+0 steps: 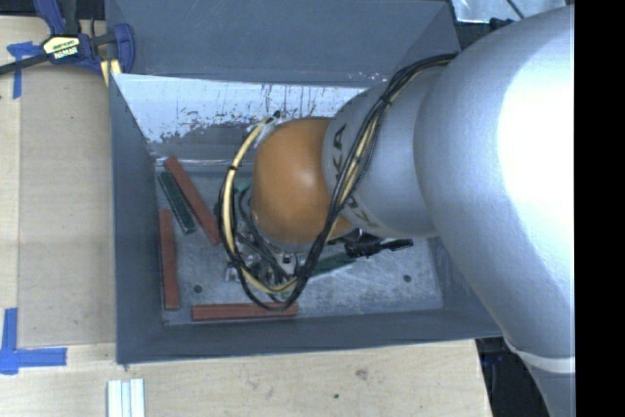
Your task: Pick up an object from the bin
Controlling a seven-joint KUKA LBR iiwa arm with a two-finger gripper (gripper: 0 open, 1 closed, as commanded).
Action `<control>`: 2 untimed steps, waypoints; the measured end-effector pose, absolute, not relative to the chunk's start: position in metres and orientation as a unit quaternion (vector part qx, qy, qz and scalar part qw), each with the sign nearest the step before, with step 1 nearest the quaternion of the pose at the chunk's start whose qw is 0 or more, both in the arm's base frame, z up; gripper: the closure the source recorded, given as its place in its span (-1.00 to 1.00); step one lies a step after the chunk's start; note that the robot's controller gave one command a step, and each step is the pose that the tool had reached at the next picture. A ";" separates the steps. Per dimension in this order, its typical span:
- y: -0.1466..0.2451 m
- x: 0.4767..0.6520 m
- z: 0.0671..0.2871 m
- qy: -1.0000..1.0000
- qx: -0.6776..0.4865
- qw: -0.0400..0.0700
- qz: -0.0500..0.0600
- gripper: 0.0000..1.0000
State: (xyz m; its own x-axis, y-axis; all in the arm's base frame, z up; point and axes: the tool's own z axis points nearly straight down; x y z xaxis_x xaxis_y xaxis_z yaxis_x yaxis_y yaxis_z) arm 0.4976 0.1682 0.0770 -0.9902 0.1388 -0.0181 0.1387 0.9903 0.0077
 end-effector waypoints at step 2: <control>0.168 0.492 0.108 0.998 0.066 0.000 0.000 1.00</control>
Offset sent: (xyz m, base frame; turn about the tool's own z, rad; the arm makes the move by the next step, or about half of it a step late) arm -0.0055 0.0006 0.0466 -0.0094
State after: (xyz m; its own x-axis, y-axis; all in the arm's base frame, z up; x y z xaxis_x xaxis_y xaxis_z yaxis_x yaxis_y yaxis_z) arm 0.4918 0.1676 0.1077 -0.9912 0.1325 0.0008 0.1325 0.9912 -0.0004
